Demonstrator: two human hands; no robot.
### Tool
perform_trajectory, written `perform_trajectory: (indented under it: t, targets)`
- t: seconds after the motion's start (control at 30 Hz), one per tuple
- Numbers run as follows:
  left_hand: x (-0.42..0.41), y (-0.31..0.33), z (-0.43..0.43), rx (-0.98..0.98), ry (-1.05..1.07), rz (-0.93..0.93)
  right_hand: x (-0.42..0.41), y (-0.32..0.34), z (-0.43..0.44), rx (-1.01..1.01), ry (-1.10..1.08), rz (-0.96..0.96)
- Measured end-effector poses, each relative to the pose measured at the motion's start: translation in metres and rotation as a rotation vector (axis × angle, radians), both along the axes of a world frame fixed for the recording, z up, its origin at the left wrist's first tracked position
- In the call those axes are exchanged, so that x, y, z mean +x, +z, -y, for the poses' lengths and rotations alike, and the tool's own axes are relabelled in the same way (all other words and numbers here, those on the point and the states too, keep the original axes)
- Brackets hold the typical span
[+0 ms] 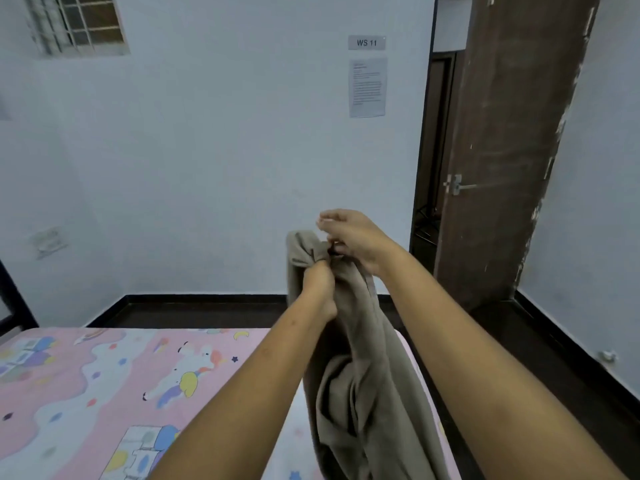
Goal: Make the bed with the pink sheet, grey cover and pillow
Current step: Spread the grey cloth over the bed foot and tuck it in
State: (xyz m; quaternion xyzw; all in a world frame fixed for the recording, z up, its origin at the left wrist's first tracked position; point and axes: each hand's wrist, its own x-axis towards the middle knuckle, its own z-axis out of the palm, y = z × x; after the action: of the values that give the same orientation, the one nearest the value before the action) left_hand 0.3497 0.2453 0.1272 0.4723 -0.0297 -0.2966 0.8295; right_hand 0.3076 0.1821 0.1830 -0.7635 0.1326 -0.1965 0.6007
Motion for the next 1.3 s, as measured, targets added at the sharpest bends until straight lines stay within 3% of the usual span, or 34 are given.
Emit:
perform_trajectory:
  t: [0.07, 0.2, 0.33, 0.47, 0.57, 0.67, 0.73, 0.8, 0.9, 1.07, 1.2, 1.3]
  targets:
    - [-0.006, 0.001, 0.008, -0.278, 0.087, -0.171, -0.005, -0.033, -0.001, -0.042, -0.062, 0.069]
    - [-0.008, -0.003, 0.010, -0.201, -0.100, -0.180, -0.020, -0.100, 0.011, -0.250, -0.288, 0.067]
    - [-0.007, -0.002, 0.012, -0.231, -0.069, -0.100, -0.038, -0.113, 0.025, 0.131, -0.125, 0.069]
    - [-0.006, -0.007, 0.009, -0.216, -0.133, -0.023, -0.033, -0.109, 0.036, -0.007, -0.272, 0.236]
    - [-0.002, -0.006, -0.001, -0.023, -0.186, 0.197, -0.026, -0.095, 0.037, 0.013, -0.290, 0.313]
    - [0.007, -0.004, -0.014, 0.252, 0.059, 0.521, -0.022, -0.083, 0.037, -0.045, -0.212, 0.306]
    - [0.018, -0.003, -0.023, 0.476, 0.262, 0.938, -0.018, -0.082, 0.032, -0.072, -0.091, 0.306]
    - [0.020, 0.002, -0.029, 0.591, 0.092, 1.319, -0.015, -0.080, 0.023, -0.084, 0.063, 0.301]
    - [0.021, 0.005, -0.038, 0.628, -0.273, 1.278, -0.013, -0.071, 0.015, -0.110, 0.200, 0.258]
    - [0.032, -0.004, -0.044, 0.713, -0.314, 1.338, -0.019, -0.067, 0.020, -0.232, 0.170, 0.228]
    - [0.036, -0.001, -0.044, 0.735, -0.173, 1.419, -0.029, -0.078, 0.029, -0.376, -0.043, 0.185]
    - [0.039, 0.002, -0.046, 0.626, 0.005, 1.394, -0.039, -0.109, 0.048, -0.588, -0.226, -0.079]
